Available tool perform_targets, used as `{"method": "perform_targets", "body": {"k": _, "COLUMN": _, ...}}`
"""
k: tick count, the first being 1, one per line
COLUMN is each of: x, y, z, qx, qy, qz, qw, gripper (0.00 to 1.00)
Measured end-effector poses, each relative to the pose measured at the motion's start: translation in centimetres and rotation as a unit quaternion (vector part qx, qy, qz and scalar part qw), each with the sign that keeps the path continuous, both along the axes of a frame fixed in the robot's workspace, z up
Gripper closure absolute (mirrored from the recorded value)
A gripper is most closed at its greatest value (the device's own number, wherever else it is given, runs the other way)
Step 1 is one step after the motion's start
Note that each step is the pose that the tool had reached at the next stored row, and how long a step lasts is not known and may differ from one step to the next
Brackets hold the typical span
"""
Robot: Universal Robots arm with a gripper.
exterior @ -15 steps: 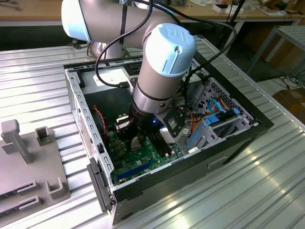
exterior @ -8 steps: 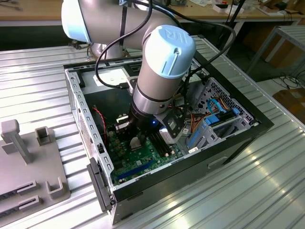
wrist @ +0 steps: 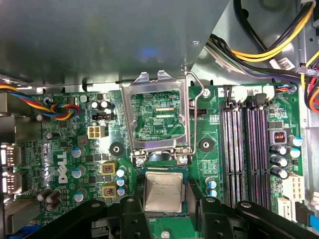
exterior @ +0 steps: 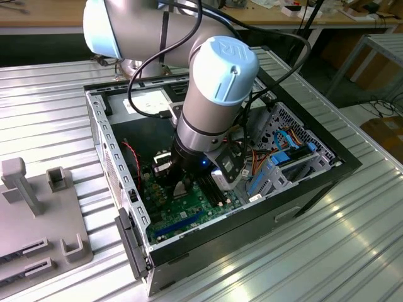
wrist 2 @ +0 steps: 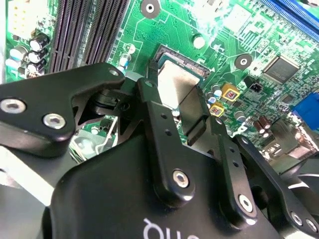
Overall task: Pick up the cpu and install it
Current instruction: 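Place the cpu into insertion slot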
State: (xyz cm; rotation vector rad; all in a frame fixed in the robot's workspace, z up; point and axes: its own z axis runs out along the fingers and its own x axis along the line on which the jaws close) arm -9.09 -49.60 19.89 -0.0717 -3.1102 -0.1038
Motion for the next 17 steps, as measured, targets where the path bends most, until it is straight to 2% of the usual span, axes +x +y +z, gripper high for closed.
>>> {"method": "perform_targets", "body": {"k": 1, "x": 0.0, "y": 0.0, "z": -0.06, "qx": 0.0, "qy": 0.0, "qz": 0.0, "qw": 1.0, "gripper": 0.57}}
{"method": "perform_targets", "body": {"k": 8, "x": 0.06, "y": 0.03, "z": 0.02, "qx": 0.0006, "qy": -0.0001, "qz": 0.0, "qw": 1.0, "gripper": 0.57}}
{"method": "perform_targets", "body": {"k": 15, "x": 0.11, "y": 0.01, "z": 0.14, "qx": -0.0058, "qy": 0.0002, "qz": 0.001, "qw": 0.99998, "gripper": 0.57}}
{"method": "perform_targets", "body": {"k": 17, "x": 0.1, "y": 0.0, "z": 0.15, "qx": -0.0064, "qy": 0.0002, "qz": 0.007, "qw": 0.99995, "gripper": 0.57}}
